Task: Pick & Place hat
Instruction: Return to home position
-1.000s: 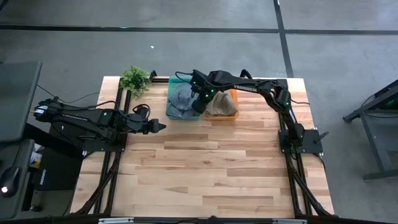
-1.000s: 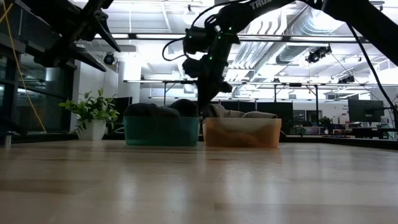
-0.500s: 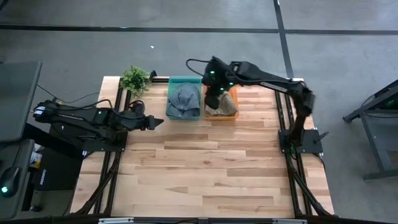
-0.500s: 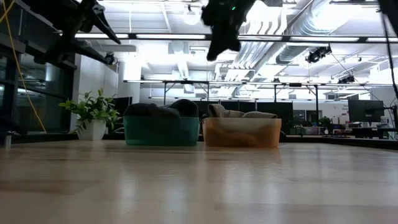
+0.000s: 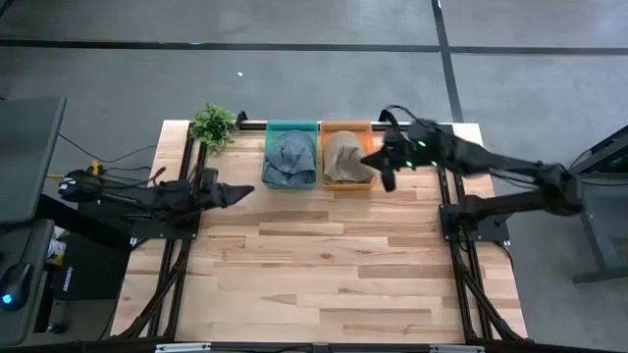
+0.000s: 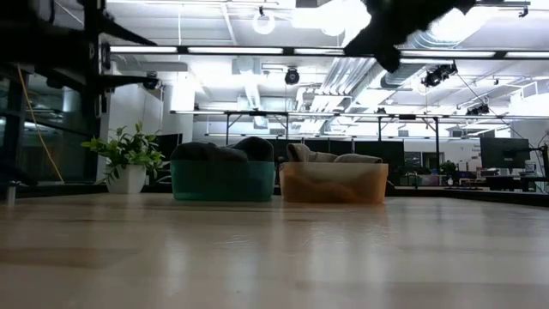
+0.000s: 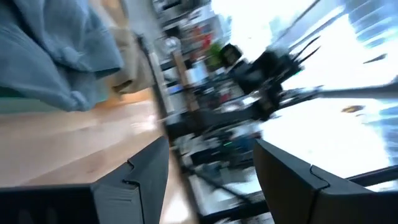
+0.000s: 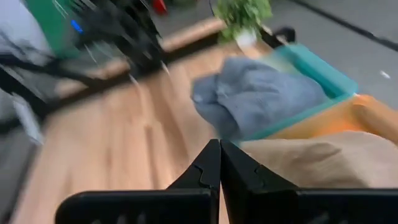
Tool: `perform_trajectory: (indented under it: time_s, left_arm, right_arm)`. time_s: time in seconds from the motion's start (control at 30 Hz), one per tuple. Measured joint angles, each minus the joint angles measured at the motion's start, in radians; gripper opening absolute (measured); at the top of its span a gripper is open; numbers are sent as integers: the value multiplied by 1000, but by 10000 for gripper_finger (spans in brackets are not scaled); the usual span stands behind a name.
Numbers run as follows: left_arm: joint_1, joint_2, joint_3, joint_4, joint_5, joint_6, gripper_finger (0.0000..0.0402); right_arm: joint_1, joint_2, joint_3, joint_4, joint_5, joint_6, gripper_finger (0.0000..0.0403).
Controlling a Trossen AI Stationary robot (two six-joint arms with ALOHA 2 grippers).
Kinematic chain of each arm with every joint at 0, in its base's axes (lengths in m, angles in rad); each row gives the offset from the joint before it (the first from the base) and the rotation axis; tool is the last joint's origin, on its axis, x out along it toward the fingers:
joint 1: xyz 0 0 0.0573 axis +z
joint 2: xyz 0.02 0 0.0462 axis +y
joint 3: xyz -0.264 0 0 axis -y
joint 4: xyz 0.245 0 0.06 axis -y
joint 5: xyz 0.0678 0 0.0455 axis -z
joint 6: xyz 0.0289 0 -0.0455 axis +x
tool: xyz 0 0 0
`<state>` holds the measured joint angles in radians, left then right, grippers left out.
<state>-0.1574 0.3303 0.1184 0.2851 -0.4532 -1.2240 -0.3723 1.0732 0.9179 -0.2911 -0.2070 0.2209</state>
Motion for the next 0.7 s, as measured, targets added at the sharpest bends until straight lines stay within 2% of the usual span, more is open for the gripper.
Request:
perform_trajectory:
  time_s: [0.13, 0.2, 0.3, 0.47, 0.7]
  left_arm:
    - [0, -62, -100, 168, -8, -4, 211]
    - [0, -85, -93, 109, -9, 6, 211]
    - [0, -94, -93, 106, -11, 38, 211]
    - [0, -94, -94, 97, -47, 96, 211]
    - [0, -94, -94, 104, -82, 179, 211]
  right_arm:
    - [0, -199, -263, 255, -43, 103, 0]
    - [1, -283, -371, 373, -48, 159, 0]
    - [1, -396, -498, 486, -44, 214, 0]
    - [2, -543, -602, 528, -27, 250, 0]
    - [2, -678, -685, 525, -23, 256, 0]
